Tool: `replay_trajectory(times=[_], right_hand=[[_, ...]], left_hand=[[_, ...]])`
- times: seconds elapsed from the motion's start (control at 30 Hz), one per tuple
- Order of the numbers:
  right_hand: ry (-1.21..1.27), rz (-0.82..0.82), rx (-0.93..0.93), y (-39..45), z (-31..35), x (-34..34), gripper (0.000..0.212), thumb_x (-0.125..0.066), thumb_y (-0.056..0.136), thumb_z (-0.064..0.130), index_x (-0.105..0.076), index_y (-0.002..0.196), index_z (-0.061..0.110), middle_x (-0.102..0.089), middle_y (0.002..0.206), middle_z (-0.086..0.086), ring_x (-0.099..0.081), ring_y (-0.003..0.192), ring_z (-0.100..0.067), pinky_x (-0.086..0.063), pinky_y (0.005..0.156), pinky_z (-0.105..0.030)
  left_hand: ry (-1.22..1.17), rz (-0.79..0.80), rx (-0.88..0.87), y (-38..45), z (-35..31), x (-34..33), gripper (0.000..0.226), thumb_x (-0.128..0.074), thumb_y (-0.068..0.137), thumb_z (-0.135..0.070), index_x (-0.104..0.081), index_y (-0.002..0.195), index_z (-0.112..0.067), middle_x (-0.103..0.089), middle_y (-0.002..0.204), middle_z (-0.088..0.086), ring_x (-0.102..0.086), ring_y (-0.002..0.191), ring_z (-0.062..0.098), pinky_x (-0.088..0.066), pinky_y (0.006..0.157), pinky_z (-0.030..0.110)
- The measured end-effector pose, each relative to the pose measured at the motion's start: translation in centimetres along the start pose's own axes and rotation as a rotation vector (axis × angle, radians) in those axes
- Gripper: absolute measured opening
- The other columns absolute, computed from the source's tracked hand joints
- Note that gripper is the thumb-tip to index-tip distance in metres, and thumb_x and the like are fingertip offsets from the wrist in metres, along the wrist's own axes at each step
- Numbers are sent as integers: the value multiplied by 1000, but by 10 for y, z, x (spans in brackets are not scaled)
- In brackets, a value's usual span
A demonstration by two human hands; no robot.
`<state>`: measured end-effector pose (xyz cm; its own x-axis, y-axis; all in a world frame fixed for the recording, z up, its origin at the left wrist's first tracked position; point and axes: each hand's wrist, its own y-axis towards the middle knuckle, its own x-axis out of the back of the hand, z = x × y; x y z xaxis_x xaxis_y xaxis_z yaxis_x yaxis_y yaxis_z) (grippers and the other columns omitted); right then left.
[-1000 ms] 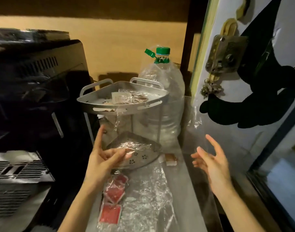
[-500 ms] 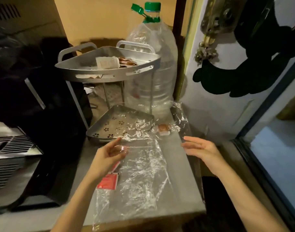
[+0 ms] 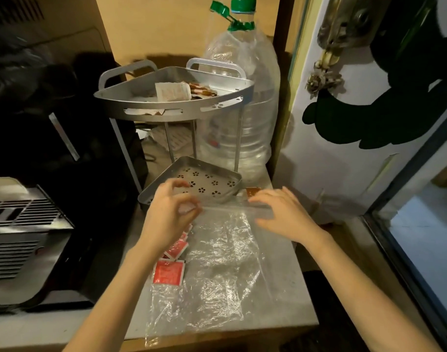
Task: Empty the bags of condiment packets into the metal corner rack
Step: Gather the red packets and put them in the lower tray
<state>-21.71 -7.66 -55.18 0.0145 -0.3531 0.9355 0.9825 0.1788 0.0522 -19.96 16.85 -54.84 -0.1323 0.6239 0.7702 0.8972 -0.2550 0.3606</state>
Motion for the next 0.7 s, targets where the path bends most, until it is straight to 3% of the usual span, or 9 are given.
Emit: replay_trajectory(times=[0.1,0.17,0.23,0.33,0.43,0.5,0.57,0.63,0.7], right_hand=[[57,-22,22,11,19,6,24,-53,86,22,-64,107,16,-69,103,-3,-61,102,-23,-44,84,-35],[220,-51,1,18,24,12,19,-54,87,19,-68,98,17,-71,95,-2,-64,93,-22,-49,81,-38],[491,-66,-17,24,25,18,15,-60,84,16,-72,89,22,-73,85,4,-66,84,-13,-53,82,-34],[883,-16,-46,28,28,23,11,-62,82,2,-71,86,8,-72,64,6,-66,63,-6,-54,64,-24],[1122,53,-115,30,29,15,12,-56,84,-3,-67,87,0,-72,63,-1,-66,56,-12,-53,55,-23],[1224,100,-186,34,29,2,13,-54,85,-1,-66,89,3,-73,68,-3,-67,59,-14,-52,54,-24],[1290,163,-253,37,29,-12,14,-53,85,0,-65,91,4,-74,71,-5,-68,61,-15,-53,52,-24],[1313,244,-328,39,29,-29,14,-56,85,2,-67,91,7,-75,77,-6,-69,67,-16,-56,55,-27],[1270,303,-377,39,27,-48,13,-66,80,10,-71,91,13,-73,92,-8,-69,84,-22,-57,74,-38]], left_hand=[[9,-207,-41,9,-15,12,29,-73,73,-18,-67,102,-17,-52,126,10,-43,120,25,-39,100,46],[-51,-313,29,12,-21,21,66,-74,72,-29,-45,131,-21,-40,139,8,-34,128,19,-30,107,39],[-208,-340,161,11,-22,26,99,-75,65,-47,-19,143,-24,-24,149,4,-22,134,11,-20,108,28],[-489,-243,385,5,-7,22,127,-72,48,-67,-1,145,-28,-12,155,2,-24,132,5,-22,104,24],[-925,29,603,-4,16,10,139,-76,32,-70,-8,145,-26,-42,142,10,-58,101,7,-45,87,28],[-1072,216,667,-13,32,-1,129,-80,33,-67,-29,139,-13,-60,121,15,-63,99,21,-48,91,41],[-1097,310,683,-24,39,-6,104,-82,45,-56,-43,128,-8,-63,114,12,-63,101,25,-50,89,40],[-1159,253,757,-32,41,-7,78,-80,59,-33,-46,121,0,-63,95,11,-65,76,21,-53,65,30],[-1151,143,802,-38,48,-6,49,-68,77,-10,-47,119,2,-63,92,18,-61,74,25,-53,60,34]])
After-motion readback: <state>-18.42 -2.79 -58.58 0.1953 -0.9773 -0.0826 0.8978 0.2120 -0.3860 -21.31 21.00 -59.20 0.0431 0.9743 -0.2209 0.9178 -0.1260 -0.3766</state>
